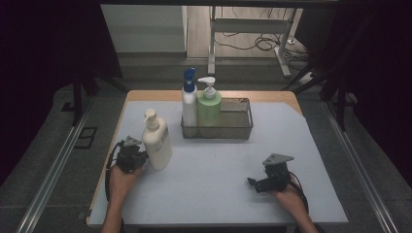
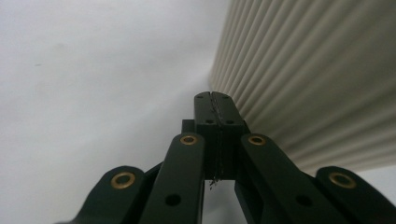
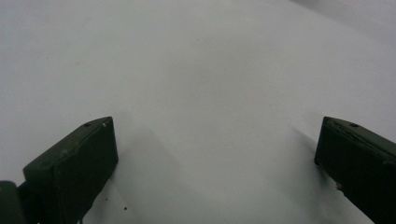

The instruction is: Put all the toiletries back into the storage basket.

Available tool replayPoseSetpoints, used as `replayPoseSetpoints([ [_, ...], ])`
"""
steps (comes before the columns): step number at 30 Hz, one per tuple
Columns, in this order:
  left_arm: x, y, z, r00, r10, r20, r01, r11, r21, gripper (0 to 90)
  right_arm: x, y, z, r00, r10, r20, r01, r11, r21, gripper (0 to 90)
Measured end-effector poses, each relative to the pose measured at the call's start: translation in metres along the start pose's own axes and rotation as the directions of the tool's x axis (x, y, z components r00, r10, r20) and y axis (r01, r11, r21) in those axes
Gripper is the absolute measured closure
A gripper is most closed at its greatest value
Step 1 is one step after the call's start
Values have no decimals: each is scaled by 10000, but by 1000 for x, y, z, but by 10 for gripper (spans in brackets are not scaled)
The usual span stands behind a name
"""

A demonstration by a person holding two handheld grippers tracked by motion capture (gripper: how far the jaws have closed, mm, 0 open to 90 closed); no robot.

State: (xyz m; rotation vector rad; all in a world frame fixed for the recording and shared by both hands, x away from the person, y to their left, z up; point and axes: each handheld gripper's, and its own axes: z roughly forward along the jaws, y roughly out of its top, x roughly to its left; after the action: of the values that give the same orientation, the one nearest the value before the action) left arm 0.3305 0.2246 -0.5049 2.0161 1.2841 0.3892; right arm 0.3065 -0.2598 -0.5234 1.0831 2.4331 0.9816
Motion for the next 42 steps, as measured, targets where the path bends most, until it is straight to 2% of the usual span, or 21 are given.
replayPoseSetpoints([
  [20,-20,-7,12,9987,-18,517,18,10000,0,894,0,0,0,10000,22,-6,-22,10000,11,0],
  [34,-40,-6,18,9946,509,905,-540,9980,321,893,0,0,0,10000,-14,2,14,10000,10,0],
  [37,-47,-5,20,9924,597,1080,-639,9973,352,893,0,0,0,10000,-20,-1,20,10000,15,0],
  [39,-50,-4,20,9904,819,1116,-868,9954,404,893,0,0,0,10000,-30,-5,30,10000,28,0],
  [42,-55,-3,22,9881,854,1281,-914,9949,423,893,0,0,0,10000,-30,-7,30,10000,25,0],
])
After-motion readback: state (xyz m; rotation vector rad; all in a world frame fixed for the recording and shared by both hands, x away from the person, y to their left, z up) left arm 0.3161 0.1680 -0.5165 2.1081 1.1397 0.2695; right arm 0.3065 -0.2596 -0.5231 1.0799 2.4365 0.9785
